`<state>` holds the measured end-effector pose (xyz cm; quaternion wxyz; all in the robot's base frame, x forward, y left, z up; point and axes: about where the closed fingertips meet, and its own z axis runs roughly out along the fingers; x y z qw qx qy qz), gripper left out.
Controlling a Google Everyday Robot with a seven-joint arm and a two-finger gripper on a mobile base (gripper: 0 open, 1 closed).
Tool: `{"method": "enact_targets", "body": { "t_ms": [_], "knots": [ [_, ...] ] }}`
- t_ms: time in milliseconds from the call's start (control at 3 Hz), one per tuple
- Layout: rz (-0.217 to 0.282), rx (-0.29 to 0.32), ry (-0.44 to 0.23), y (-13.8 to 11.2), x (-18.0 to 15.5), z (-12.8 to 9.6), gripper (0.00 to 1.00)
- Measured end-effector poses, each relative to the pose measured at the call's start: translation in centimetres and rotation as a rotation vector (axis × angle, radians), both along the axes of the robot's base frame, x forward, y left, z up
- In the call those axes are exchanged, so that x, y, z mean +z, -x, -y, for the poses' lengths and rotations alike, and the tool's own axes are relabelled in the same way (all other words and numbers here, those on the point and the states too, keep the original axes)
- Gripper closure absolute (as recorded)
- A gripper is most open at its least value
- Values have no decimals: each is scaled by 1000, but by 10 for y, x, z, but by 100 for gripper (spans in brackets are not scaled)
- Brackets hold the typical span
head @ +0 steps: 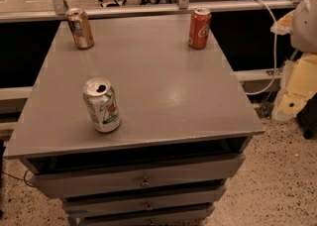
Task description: Move 7up can near coke can
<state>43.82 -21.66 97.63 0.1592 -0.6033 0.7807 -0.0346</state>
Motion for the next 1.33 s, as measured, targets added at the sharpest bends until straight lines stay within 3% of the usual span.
{"method": "enact_targets", "body": {
  "t_ms": [667, 1000, 1333],
  "knots": [
    [10, 17, -37, -1, -5, -13, 0],
    [-3, 75, -153, -6, -31, -58, 0],
    [-18, 154, -319, -17, -57, -119, 0]
  ]
}}
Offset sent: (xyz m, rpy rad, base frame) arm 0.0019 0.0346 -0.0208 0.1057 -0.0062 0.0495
